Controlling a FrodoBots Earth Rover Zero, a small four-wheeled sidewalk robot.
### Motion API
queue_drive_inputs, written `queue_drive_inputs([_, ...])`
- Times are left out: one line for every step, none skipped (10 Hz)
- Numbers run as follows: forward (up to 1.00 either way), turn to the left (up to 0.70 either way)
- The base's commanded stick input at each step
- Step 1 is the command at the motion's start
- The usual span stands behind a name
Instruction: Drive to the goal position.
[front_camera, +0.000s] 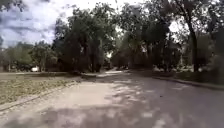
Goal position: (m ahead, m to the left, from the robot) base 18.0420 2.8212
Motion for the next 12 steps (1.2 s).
queue_drive_inputs([0.85, 0.0])
queue_drive_inputs([0.85, 0.0])
queue_drive_inputs([0.85, 0.0])
queue_drive_inputs([0.85, 0.0])
queue_drive_inputs([0.85, 0.0])
queue_drive_inputs([0.85, 0.0])
queue_drive_inputs([0.85, 0.0])
queue_drive_inputs([0.85, 0.0])
queue_drive_inputs([0.85, 0.0])
queue_drive_inputs([0.85, 0.0])
queue_drive_inputs([0.85, 0.0])
queue_drive_inputs([0.85, 0.0])
